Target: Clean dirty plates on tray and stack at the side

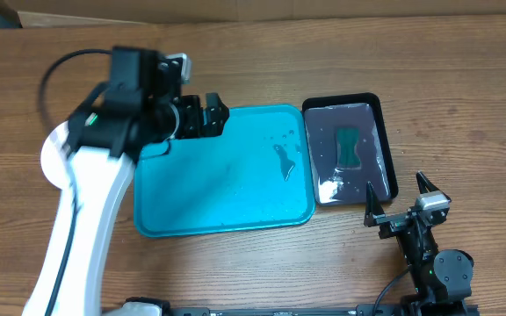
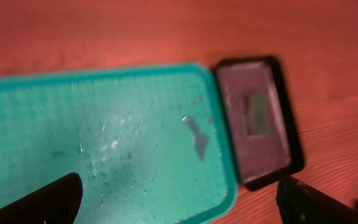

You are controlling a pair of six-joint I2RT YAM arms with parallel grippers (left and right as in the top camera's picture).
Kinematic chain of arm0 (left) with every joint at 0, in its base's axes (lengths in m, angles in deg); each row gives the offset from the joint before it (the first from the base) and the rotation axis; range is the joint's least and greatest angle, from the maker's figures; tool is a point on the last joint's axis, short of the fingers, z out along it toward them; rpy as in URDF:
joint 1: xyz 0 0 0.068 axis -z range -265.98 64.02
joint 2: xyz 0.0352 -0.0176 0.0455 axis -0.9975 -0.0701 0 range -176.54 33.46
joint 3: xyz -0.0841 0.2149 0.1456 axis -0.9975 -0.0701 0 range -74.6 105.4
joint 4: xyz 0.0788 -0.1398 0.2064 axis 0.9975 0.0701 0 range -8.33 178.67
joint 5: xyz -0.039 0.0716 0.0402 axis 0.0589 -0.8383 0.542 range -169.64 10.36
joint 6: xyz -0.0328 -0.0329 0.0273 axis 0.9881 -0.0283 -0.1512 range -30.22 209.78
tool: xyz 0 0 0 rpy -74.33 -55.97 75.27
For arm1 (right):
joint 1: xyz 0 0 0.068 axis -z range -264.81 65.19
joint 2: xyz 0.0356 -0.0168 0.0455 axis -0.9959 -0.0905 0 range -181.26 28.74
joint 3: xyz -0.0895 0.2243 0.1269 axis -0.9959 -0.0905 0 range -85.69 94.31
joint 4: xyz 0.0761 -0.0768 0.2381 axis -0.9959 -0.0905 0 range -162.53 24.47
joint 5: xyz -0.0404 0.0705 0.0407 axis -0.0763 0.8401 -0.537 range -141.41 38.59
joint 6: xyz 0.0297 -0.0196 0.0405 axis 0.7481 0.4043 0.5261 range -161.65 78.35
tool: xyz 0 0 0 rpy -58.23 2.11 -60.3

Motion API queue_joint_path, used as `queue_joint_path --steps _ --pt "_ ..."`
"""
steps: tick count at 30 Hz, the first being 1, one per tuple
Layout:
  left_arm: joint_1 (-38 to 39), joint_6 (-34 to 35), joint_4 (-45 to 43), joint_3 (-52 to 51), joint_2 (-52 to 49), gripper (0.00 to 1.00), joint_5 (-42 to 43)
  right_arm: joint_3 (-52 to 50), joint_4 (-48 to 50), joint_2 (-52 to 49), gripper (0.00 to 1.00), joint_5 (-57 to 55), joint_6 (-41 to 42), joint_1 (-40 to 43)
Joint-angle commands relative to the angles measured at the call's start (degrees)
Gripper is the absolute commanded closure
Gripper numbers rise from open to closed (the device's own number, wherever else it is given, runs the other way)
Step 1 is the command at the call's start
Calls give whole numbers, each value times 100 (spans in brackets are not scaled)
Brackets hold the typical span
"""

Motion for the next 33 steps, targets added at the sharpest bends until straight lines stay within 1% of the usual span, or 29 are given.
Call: queue_joint_path --steps 1,5,7,8,9,10,12,14,18,23,26,28,31,33 --pt "28 -151 7 72 946 0 -55 -59 37 57 0 -70 -26 39" --pt "-35 -197 101 -31 1790 0 -378 -59 39 57 0 -70 -26 39" --pt "-127 -195 87 -271 2249 0 -455 -59 39 57 0 -70 -26 39" --pt "-192 -195 74 -448 2492 0 -490 -59 37 57 0 -70 -26 39" --pt "-365 -195 -24 -870 2983 0 -595 -59 37 57 0 -70 -26 42" --pt "-468 -195 -111 -1128 3265 0 -621 -59 37 57 0 -70 -26 39" --pt "-645 -195 -448 -1628 3803 0 -647 -59 37 57 0 -70 -26 39" --pt "-791 -195 -1051 -2133 4385 0 -737 -59 37 57 0 -70 -26 39" --pt "-1001 -195 -2852 -3112 5539 0 -826 -59 37 57 0 -70 -26 39" --pt "-1163 -195 -4979 -4321 6725 0 -960 -59 39 57 0 -70 -26 42" --pt "-1169 -192 -6028 -5077 7307 0 -1198 -59 37 57 0 -70 -26 39" --pt "-1172 -195 -6502 -5552 7635 0 -1331 -59 37 57 0 -70 -26 39" --pt "-1174 -192 -6957 -6282 8096 0 -1545 -59 39 57 0 -70 -26 39" --pt "-1174 -192 -7285 -6658 8061 0 -1576 -59 37 57 0 -70 -26 39"
